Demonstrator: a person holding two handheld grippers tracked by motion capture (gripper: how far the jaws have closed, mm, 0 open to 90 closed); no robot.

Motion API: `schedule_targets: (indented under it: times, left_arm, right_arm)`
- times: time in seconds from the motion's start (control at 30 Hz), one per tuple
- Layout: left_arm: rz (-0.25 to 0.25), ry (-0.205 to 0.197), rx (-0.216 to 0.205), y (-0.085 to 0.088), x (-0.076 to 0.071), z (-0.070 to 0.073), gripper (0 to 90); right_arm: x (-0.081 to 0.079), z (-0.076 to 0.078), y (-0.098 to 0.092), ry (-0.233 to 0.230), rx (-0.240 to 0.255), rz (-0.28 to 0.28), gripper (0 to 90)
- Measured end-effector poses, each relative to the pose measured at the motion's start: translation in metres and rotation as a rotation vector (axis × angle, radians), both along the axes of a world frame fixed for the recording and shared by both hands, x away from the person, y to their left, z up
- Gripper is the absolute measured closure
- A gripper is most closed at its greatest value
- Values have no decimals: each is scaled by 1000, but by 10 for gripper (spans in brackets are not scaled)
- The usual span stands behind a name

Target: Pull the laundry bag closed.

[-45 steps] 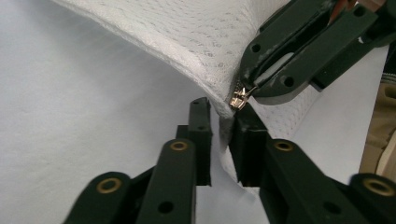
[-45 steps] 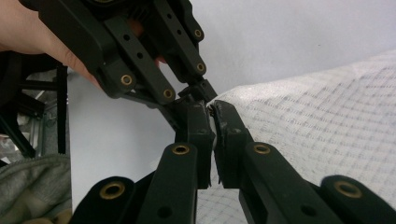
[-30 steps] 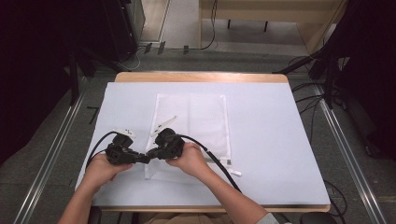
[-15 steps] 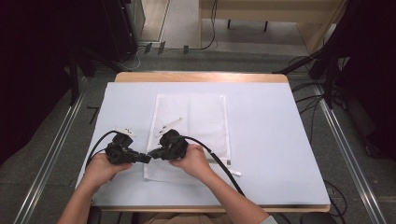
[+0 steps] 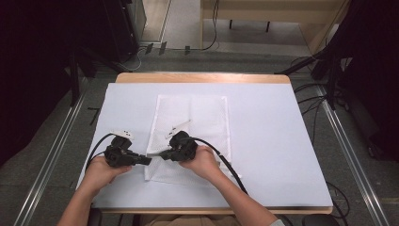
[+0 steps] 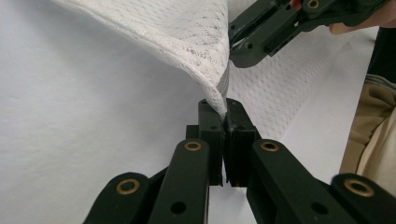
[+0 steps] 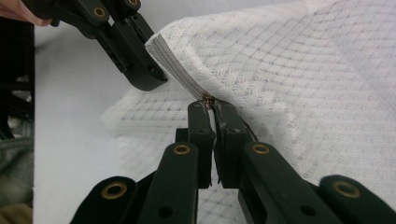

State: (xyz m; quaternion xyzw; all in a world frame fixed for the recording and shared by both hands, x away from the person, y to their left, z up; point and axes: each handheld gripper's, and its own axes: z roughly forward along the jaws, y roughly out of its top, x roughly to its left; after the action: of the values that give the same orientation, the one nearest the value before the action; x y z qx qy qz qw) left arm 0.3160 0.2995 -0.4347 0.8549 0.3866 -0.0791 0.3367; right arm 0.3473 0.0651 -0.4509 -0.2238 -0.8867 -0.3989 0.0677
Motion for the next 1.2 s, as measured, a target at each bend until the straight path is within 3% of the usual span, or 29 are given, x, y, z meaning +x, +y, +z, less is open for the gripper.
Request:
schedule_targets:
  times: [0.3, 1.2]
  left_arm:
    - [18, 13, 6, 5, 0, 0, 884]
    - [13, 21, -2, 7, 1, -1, 883]
  right_arm:
    - [1, -4, -3, 6, -16, -8, 882]
    - [2, -6, -29, 23, -42, -45, 882]
